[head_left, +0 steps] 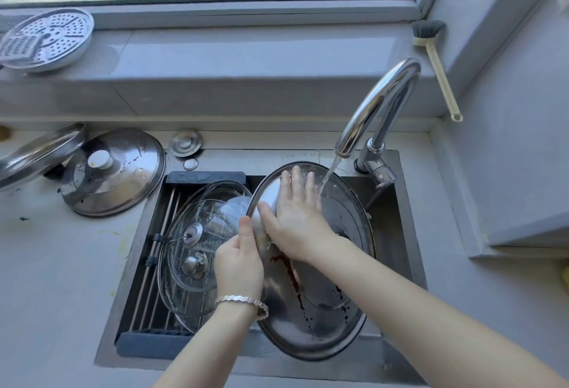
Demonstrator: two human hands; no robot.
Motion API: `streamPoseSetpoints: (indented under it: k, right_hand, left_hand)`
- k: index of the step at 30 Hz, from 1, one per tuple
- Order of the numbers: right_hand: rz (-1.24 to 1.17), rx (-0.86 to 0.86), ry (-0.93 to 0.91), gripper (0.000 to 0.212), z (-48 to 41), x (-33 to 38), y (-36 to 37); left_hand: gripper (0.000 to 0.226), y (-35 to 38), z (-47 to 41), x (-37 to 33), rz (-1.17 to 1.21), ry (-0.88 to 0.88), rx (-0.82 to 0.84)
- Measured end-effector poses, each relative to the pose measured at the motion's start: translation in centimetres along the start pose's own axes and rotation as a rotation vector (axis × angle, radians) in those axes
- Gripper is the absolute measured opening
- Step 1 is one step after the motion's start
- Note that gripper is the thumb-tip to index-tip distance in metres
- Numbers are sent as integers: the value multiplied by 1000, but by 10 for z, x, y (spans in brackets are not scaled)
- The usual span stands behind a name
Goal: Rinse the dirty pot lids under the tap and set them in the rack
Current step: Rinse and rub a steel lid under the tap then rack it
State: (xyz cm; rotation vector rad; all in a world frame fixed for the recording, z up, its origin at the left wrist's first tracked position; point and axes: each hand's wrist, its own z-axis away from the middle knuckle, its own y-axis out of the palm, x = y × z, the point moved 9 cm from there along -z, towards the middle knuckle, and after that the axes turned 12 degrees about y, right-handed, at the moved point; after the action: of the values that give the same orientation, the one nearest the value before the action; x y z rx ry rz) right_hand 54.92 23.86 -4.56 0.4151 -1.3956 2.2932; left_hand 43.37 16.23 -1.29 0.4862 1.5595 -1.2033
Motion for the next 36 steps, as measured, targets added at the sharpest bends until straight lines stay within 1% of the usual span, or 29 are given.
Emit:
streamPoseSetpoints:
  k: [1, 4, 5, 6, 8, 9, 10, 11, 13, 14, 15, 16, 17, 19, 21, 23, 25, 26, 27, 28, 31, 32, 33, 34, 36]
  right_hand:
    - [-8, -17, 13, 74, -5, -5, -3]
    - [-153, -87, 321, 70, -19, -39, -29]
    - [-168, -101, 340, 70, -18, -40, -31]
    - [-142, -120, 266, 70, -13, -30, -28]
    - [-72, -130, 30, 73, -2, -3, -14]
    - [-40, -136, -32, 75, 0, 1, -13]
    - [-32, -142, -6, 77, -6, -6, -16]
    - [-65, -132, 100, 78, -16, -20, -23]
    - [-194, -93, 381, 79, -32, -56, -41]
    - [-252, -81, 469, 78, -37, -68, -46]
    - [-275, -93, 485, 76, -38, -70, -49]
    - [-282, -127, 438, 72, -37, -64, -50]
    - [-269, -171, 333, 68, -33, -51, -49]
    - [-176, -259, 2, 62, -12, -9, -40]
    - [-111, -310, -307, 60, 25, 24, -27]
    - [-39, -348, -535, 56, 62, 33, -15]
    - [64, -394, -690, 53, 90, 26, -4]
    - [96, -403, -717, 52, 94, 22, -3]
    - [99, -407, -695, 51, 90, 19, -8]
    - [76, -399, -626, 53, 78, 19, -16]
    - [-54, -353, -292, 58, 25, 15, -50]
    - [-56, -348, -246, 58, 14, 15, -55]
    - [-49, -350, -253, 58, 13, 18, -56]
    - [-40, -348, -310, 57, 21, 23, -51]
    - [40, -340, -519, 55, 58, 33, -27]
  left_hand:
    - [55, 1, 0, 0, -2, 6, 1]
    - [54, 3, 2, -6, 5, 68, 7]
    - [54, 4, 3, -6, 7, 71, 12]
    - [54, 6, 3, -5, 11, 56, 13]
    - [55, 6, 2, -3, 34, 10, 3]
    - [55, 7, 1, -3, 53, -2, 0]
    - [55, 7, 0, -4, 68, -2, 0]
    - [55, 7, -2, -6, 77, 6, 0]
    - [54, 6, -2, -8, 90, 14, 12]
    - [54, 7, -2, -8, 101, 11, 21]
    - [53, 8, -2, -7, 111, 7, 29]
    - [52, 9, -4, -8, 116, 1, 32]
    - [50, 10, -7, -8, 115, -8, 25]
    - [50, 11, -15, -9, 115, -40, -10]
    - [51, 13, -24, -6, 197, -102, -50]
    - [50, 15, -35, -5, 312, -146, -57]
    - [50, 13, -43, -6, 305, -146, -63]
    - [51, 10, -45, -8, 288, -140, -74]
    - [52, 9, -45, -8, 278, -131, -87]
    - [52, 10, -43, -9, 275, -124, -92]
    - [55, 14, -30, -11, 201, -88, -73]
    - [55, 15, -26, -13, 187, -72, -76]
    - [54, 14, -25, -12, 188, -72, -82]
    - [53, 12, -25, -12, 204, -86, -92]
    - [51, 6, -32, -11, 263, -119, -119]
